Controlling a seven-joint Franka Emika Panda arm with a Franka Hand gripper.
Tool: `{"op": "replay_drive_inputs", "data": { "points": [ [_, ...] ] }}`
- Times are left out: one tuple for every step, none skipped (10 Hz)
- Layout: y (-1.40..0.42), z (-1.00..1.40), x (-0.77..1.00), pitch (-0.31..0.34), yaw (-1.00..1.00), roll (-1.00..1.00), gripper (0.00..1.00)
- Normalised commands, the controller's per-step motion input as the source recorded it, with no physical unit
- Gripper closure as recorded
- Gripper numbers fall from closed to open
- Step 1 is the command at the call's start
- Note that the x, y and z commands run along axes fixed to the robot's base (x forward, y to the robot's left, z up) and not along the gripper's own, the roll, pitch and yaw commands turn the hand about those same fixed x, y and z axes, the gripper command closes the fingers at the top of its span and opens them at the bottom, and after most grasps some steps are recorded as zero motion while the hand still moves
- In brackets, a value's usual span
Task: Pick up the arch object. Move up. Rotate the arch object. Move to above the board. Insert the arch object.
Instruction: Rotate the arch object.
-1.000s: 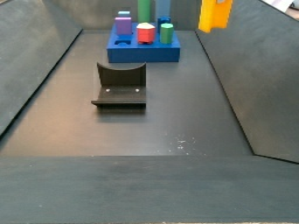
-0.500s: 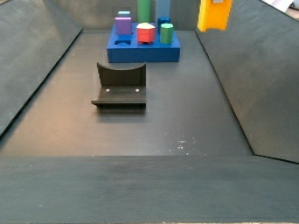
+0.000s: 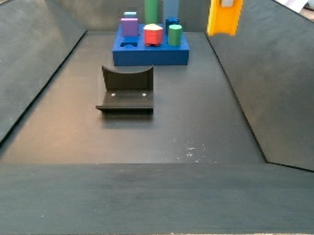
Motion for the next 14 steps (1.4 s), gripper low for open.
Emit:
{"op": "replay_drive_inputs", "data": {
  "points": [
    [0.00,-1.00,0.01,-0.042,-0.04,0.05,1.00],
    [0.00,-1.00,0.02,-0.020,-0.04,0.04,1.00],
    [0.00,-1.00,0.02,-0.022,-0.04,0.03,1.00],
    [0.00,-1.00,0.02,-0.030,-0.04,0.02,1.00],
    [0.00,-1.00,0.02,-0.037,-0.04,0.01,1.00],
    [0.00,-1.00,0.02,-0.041,-0.03,0.00,1.00],
    [0.00,-1.00,0.02,-0.042,-0.03,-0.01,1.00],
    [0.00,-1.00,0.02,-0.046,-0.03,-0.02,1.00],
    [0.00,-1.00,0.02,-0.046,-0.03,-0.02,1.00],
    [0.00,-1.00,0.03,-0.049,-0.02,-0.04,1.00],
    [0.00,-1.00,0.03,-0.046,-0.02,-0.05,1.00],
    [0.00,-1.00,0.03,-0.044,-0.02,-0.06,1.00],
    [0.00,-1.00,0.03,-0.049,-0.01,-0.06,1.00],
    [-0.01,-0.95,0.03,-0.052,-0.01,-0.07,1.00]
  ]
}}
